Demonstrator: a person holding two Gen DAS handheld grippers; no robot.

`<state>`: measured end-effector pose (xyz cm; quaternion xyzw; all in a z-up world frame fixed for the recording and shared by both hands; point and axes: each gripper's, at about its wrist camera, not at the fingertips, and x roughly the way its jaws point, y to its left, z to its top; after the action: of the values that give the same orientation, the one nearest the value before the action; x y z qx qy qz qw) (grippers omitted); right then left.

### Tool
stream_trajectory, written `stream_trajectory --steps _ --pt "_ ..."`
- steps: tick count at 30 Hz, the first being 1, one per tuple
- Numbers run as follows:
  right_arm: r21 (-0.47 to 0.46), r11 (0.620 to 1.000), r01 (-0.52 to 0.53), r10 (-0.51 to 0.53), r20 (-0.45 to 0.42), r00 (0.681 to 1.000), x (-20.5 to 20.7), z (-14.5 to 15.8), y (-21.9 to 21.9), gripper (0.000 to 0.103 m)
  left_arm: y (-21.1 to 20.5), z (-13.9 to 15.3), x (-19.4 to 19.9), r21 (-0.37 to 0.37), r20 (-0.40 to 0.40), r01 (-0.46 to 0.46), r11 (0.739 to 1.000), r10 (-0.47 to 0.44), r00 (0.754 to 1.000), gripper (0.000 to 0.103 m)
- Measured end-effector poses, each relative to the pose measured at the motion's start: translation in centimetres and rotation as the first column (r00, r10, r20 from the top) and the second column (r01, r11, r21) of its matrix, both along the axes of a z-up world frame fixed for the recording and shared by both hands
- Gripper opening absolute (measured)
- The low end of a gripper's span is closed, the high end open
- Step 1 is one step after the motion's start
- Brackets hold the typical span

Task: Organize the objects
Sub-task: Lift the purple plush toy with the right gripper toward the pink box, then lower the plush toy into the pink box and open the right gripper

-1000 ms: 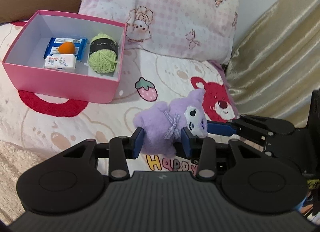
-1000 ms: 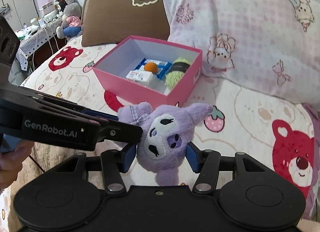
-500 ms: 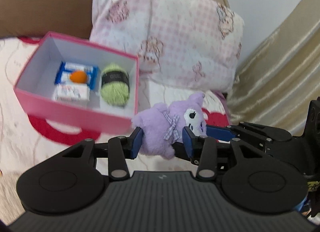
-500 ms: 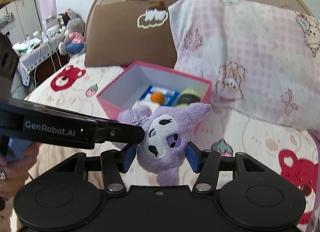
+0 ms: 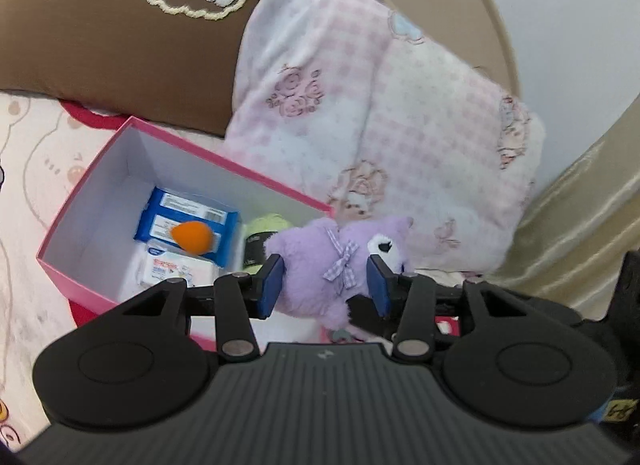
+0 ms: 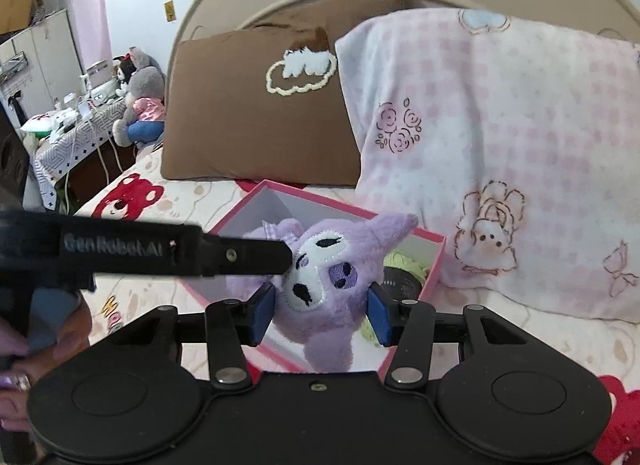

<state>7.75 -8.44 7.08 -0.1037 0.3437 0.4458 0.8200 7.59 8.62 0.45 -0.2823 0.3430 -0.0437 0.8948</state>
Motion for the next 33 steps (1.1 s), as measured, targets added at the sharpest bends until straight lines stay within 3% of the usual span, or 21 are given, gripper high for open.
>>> stream_trajectory --steps 4,10,16,21,23,27,30,33 --pt "-0.01 1.0 0.005 -0.005 -0.036 0.999 1.4 -2.3 1.2 0.052 1.0 -2.6 1.5 -0.022 -0.039 -0.021 1.0 0.02 0.999 0.043" --pt "0.013 1.0 0.013 -0.012 -0.111 0.994 1.9 -6.1 2.4 0.05 2.1 -6.2 2.8 0.002 -0.089 -0.073 0.997 0.073 0.993 0.043" --pt "-0.038 0.998 -0.044 0.04 -0.1 0.994 1.3 -8.4 3.8 0.05 3.1 -8.4 3.2 0.023 -0.115 -0.074 0.997 0.076 0.99 0.043" --pt "-0.056 0.997 -0.051 0.043 -0.134 0.99 1.3 -9.6 4.8 0.05 2.1 -8.7 3.9 0.112 -0.125 -0.072 0.991 0.086 0.988 0.043" --pt "-0.077 0.996 -0.049 0.04 -0.105 0.994 1.0 -9.8 5.2 0.05 1.6 -8.9 4.2 0.145 -0.134 -0.064 0.987 0.084 0.987 0.042" --pt "-0.076 0.996 -0.054 0.045 -0.123 0.991 1.5 -10.5 5.1 0.048 1.7 -9.5 4.8 0.102 -0.139 -0.048 0.994 0.062 0.988 0.041" --pt "-0.082 0.995 -0.064 0.053 -0.132 0.99 1.7 -10.7 5.1 0.047 1.6 -10.3 5.4 0.005 -0.144 -0.007 1.0 0.007 0.99 0.04" --pt "-0.1 0.993 -0.062 0.051 -0.104 0.993 1.6 -11.0 5.3 0.046 0.5 -10.7 6.0 0.082 -0.174 -0.015 0.997 0.029 0.984 0.04"
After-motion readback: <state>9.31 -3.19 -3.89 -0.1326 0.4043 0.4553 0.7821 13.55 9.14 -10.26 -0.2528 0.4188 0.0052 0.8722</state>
